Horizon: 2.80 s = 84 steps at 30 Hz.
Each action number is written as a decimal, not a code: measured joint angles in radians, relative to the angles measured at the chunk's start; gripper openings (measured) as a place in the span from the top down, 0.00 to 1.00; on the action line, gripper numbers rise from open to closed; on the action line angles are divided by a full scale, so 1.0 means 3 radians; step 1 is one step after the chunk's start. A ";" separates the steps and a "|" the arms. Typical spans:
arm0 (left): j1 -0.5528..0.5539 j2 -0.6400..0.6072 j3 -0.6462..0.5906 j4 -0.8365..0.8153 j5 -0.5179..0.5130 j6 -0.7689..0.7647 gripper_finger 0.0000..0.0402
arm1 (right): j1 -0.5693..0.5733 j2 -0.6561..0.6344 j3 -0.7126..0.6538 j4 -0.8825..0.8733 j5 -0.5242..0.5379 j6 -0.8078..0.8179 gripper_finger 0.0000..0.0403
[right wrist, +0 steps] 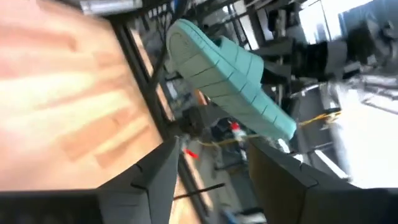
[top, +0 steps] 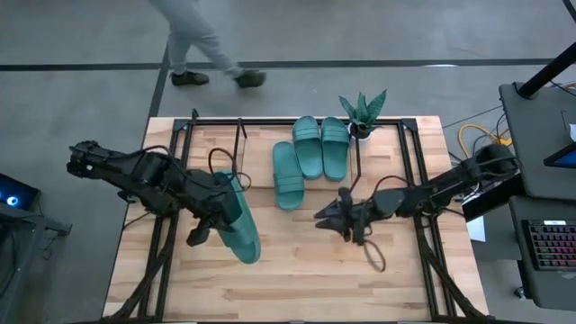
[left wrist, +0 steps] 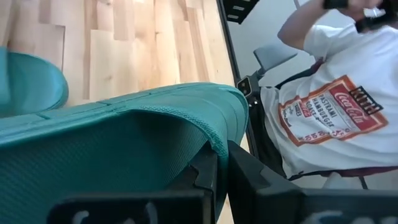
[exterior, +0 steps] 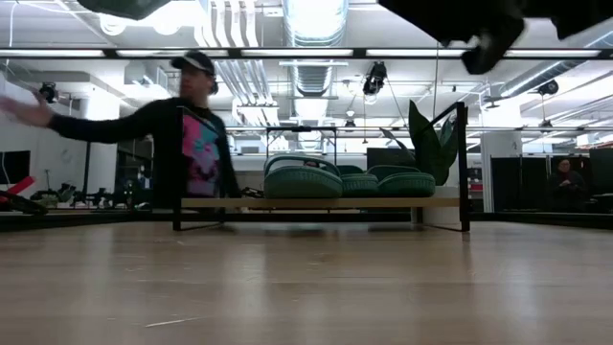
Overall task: Pick and place slides into the shelf
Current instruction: Put the green slipper on the shelf
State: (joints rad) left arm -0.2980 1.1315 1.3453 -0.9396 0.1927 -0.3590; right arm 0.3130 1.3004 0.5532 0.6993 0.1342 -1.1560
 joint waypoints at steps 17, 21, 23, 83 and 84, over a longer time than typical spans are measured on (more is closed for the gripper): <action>0.0255 0.0060 -0.0031 -0.0008 0.0205 0.0012 1.00 | 0.0360 0.1248 0.1220 -0.0224 0.1075 -0.1460 0.52; 0.0255 0.0064 -0.0032 -0.0055 0.0204 0.0070 1.00 | 0.0362 0.1385 0.1418 -0.0234 0.1077 -0.1659 0.52; 0.0255 0.0063 -0.0032 -0.0046 0.0204 0.0102 1.00 | 0.0361 0.1455 0.1537 -0.0242 0.1057 -0.1715 0.52; 0.0277 0.0198 -0.0050 -0.0070 0.0196 0.0296 1.00 | 0.0097 0.2610 0.2940 -0.0851 0.0766 -0.1959 0.60; 0.0277 0.0198 -0.0050 -0.0070 0.0194 0.0295 1.00 | 0.0097 0.2610 0.2940 -0.0850 0.0785 -0.1958 0.62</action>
State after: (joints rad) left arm -0.2150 1.1908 1.3304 -0.9607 0.2508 -0.2707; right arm 0.3420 2.0834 1.4353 0.4445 0.3696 -1.7435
